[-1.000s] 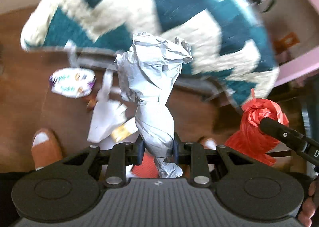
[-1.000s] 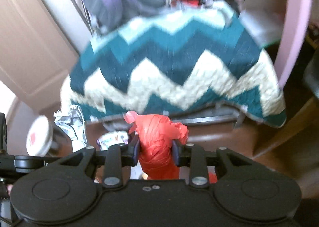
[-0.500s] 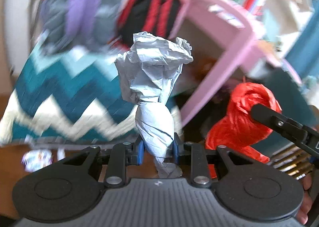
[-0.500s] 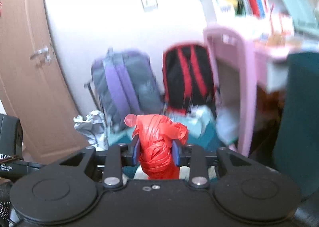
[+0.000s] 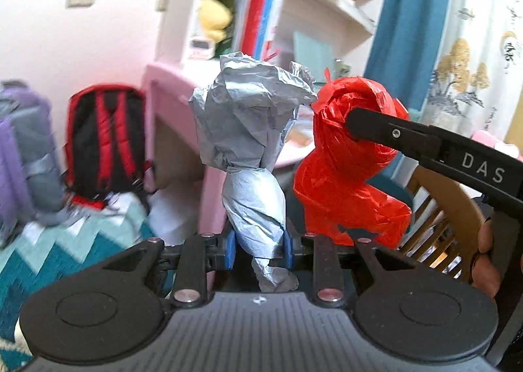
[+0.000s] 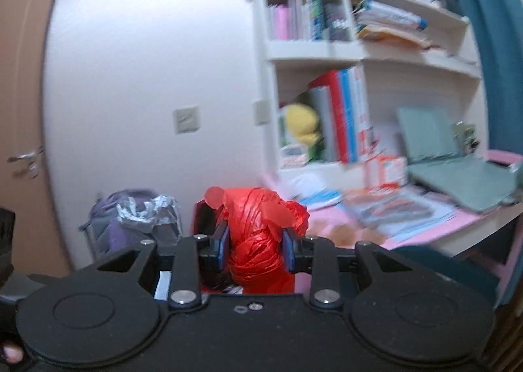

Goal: Collect trash
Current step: 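Carry the grey paper and orange mesh bag to the teal wastebasket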

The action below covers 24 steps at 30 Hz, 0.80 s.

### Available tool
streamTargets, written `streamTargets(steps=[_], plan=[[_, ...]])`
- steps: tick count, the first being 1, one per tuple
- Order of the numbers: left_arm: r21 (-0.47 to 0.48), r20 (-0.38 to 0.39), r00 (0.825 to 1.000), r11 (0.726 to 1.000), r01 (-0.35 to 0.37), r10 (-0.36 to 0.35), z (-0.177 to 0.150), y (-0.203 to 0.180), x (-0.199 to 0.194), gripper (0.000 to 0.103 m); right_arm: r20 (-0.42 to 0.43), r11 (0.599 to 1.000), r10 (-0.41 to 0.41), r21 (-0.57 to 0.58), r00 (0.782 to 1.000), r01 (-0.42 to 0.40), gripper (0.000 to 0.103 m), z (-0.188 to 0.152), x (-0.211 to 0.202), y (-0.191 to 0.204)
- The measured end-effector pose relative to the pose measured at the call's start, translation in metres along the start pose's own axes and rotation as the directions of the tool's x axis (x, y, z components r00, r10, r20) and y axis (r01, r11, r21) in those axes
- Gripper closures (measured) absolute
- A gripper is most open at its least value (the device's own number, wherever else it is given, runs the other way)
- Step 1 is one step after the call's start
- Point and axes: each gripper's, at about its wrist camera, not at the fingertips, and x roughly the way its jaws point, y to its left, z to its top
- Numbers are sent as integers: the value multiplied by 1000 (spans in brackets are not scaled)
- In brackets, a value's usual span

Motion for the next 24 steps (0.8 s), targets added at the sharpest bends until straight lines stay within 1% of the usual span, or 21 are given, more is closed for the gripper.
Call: streamTargets(steps=[5, 9, 14, 19, 24], plan=[[52, 2, 999, 998, 43, -43, 39, -42, 26, 76, 2, 995, -94, 19, 996, 94, 72, 13, -5, -52], [90, -28, 997, 993, 76, -73, 55, -76, 56, 76, -29, 986, -156, 53, 987, 157, 72, 11, -4, -93], [136, -96, 991, 985, 106, -93, 56, -107, 107, 76, -68, 975, -194, 95, 979, 200, 72, -1, 3, -132], [188, -154, 985, 976, 107, -78, 55, -135, 156, 76, -124, 965, -210, 136, 970, 226, 72, -18, 24, -163], [220, -214, 976, 971, 89, -41, 44, -144, 197, 76, -189, 948, -218, 192, 957, 254, 72, -36, 48, -187]])
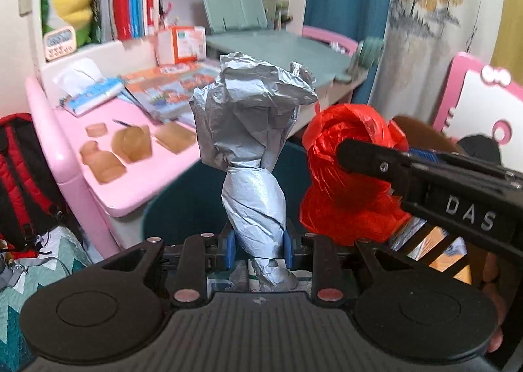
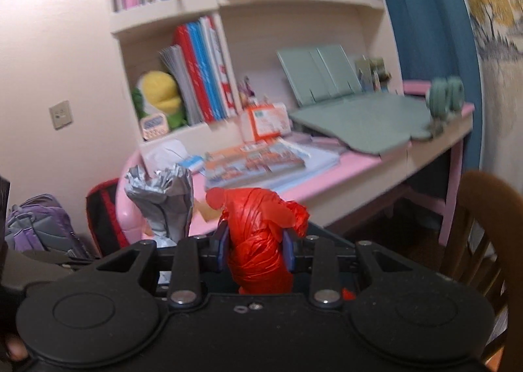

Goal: Collect trash
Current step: 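Carry the grey paper and orange mesh bag to the teal wastebasket, then open both grippers over the wastebasket to drop the paper and bag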

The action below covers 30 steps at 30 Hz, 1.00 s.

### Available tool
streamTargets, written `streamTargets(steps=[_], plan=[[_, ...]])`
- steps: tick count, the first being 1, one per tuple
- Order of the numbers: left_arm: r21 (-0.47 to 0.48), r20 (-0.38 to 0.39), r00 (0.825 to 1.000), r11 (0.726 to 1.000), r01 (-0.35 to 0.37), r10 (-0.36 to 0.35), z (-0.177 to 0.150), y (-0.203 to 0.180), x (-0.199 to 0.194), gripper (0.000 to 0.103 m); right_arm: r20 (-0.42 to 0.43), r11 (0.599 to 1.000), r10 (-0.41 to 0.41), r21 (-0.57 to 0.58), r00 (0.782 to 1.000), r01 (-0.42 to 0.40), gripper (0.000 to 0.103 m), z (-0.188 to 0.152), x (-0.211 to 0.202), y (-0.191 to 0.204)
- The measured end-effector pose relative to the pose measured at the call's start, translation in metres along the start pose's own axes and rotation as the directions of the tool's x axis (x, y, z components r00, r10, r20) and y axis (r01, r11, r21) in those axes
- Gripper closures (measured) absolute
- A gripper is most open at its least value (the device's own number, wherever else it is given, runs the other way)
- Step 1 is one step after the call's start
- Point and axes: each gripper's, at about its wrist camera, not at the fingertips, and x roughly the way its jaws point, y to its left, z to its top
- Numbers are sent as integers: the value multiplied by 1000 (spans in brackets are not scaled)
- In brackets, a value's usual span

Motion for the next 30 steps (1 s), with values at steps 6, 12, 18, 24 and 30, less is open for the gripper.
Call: streamTargets(steps=[6, 12, 18, 24, 30], plan=[[9, -84, 996, 1000, -17, 17, -6, 4, 38, 76, -116, 998, -42, 32, 992, 46, 69, -13, 33, -13], [21, -133, 991, 1000, -13, 15, -12, 7, 52, 75, -208, 997, -73, 14, 975, 78, 68, -25, 46, -15], [49, -104, 995, 999, 3, 2, -14, -1, 47, 29, -245, 995, -90, 30, 965, 100, 65, -27, 46, -14], [23, -79, 997, 999, 22, -20, -12, 2, 35, 28, -234, 994, -86, 39, 968, 98, 55, -23, 34, -13], [-14, -54, 999, 1000, 5, -6, -16, 16, 8, 28, -212, 996, -86, 3, 973, 89, 53, -17, 12, 3]])
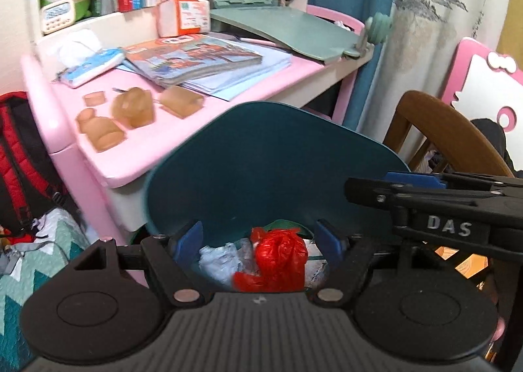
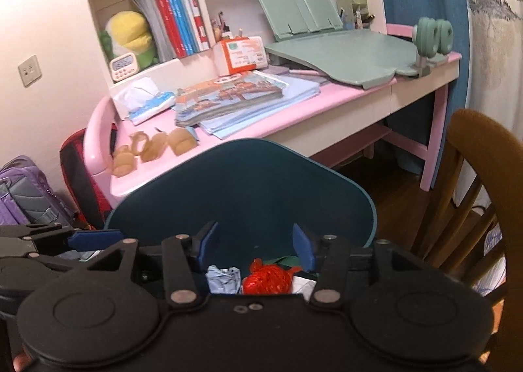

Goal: Collect trash
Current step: 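Open both grippers over the wastebasket to drop the paper and bag, then move both tools back toward the trash under the bed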

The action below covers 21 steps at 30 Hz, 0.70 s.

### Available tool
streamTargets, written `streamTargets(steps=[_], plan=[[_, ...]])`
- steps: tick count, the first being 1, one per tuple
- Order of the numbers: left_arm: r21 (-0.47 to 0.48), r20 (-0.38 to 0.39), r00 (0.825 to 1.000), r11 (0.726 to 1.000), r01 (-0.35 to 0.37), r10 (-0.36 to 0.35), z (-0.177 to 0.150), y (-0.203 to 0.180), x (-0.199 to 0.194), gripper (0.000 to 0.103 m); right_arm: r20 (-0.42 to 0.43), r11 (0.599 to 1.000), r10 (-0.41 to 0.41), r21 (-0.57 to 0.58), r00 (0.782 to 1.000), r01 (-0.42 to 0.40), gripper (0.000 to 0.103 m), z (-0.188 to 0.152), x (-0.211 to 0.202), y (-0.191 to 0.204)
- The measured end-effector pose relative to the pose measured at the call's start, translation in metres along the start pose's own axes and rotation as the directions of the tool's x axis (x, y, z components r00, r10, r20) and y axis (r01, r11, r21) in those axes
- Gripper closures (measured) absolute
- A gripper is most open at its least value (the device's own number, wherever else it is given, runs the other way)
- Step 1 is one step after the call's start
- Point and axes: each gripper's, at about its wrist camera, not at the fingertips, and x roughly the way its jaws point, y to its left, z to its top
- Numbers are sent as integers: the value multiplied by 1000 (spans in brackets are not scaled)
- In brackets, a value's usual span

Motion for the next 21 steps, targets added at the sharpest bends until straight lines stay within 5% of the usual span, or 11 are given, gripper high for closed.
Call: streamTargets(steps=[11, 21], plan=[[-15, 73, 997, 1000, -6, 7, -26, 18, -76, 26, 27, 993, 72, -98, 997, -69, 52, -10, -56, 49], [-51, 137, 989, 998, -45, 51, -73, 58, -164, 22, 42, 951, 204, -244, 978, -188, 52, -31, -107, 135]])
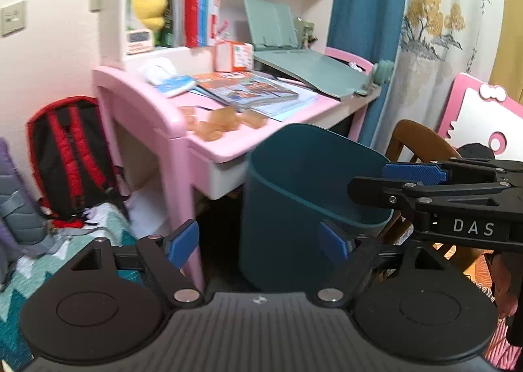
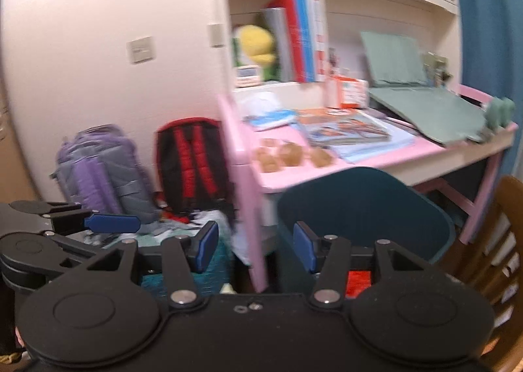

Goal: Collect trash
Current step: 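Move both tools back toward the trash under the bed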

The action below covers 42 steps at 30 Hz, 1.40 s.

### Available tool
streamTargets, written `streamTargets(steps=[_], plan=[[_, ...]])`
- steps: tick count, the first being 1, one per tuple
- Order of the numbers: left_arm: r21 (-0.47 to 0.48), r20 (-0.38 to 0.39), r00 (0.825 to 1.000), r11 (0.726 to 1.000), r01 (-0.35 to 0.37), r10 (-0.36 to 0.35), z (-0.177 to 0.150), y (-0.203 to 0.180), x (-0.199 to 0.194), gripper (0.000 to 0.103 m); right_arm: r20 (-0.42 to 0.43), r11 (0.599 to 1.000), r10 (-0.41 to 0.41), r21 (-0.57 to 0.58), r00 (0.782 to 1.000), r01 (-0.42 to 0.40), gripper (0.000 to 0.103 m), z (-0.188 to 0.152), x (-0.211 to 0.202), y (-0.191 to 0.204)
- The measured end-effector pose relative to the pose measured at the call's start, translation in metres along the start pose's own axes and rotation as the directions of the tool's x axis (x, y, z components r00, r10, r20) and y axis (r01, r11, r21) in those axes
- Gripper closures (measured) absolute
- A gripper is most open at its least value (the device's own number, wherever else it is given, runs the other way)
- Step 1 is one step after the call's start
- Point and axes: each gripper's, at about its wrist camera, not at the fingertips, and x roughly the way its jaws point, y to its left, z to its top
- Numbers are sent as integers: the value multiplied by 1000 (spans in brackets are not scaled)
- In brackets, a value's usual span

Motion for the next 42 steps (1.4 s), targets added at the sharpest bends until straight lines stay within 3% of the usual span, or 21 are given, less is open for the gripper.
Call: streamTargets(steps=[4, 10, 14, 20, 25, 30, 35, 37, 40, 42], plan=[[-32, 9, 1000, 999, -22, 23, -27, 31, -36, 18, -20, 995, 86, -56, 996, -87, 52, -8, 5, 42], [-86, -17, 996, 992, -90, 89, -78, 83, -76, 16, -84, 969, 217, -105, 973, -225, 52, -30, 30, 108], [-121, -18, 990, 982, -143, 142, -111, 117, -93, 3, -146, 942, 293, -125, 945, -311, 52, -51, 56, 150], [-199, -71, 978, 958, -207, 196, -171, 177, -91, 2, -261, 916, 348, -112, 900, -387, 52, -92, 110, 195], [-280, -137, 958, 918, -282, 252, -233, 231, -73, 2, -372, 893, 359, -130, 856, -431, 52, -143, 157, 223], [-352, -252, 933, 874, -335, 256, -297, 283, -39, 2, -528, 872, 359, -103, 770, -478, 52, -208, 213, 245], [-369, -369, 895, 844, -388, 250, -359, 322, 10, 2, -696, 895, 252, -98, 673, -436, 52, -293, 281, 264], [-374, -409, 882, 839, -394, 232, -380, 334, 32, 2, -735, 912, 211, -89, 645, -399, 52, -323, 308, 266], [-368, -464, 863, 842, -394, 201, -408, 349, 67, 2, -797, 940, 160, -57, 583, -337, 52, -370, 347, 262], [-349, -503, 847, 856, -381, 172, -425, 355, 94, 2, -837, 950, 137, -39, 530, -309, 52, -398, 371, 257]])
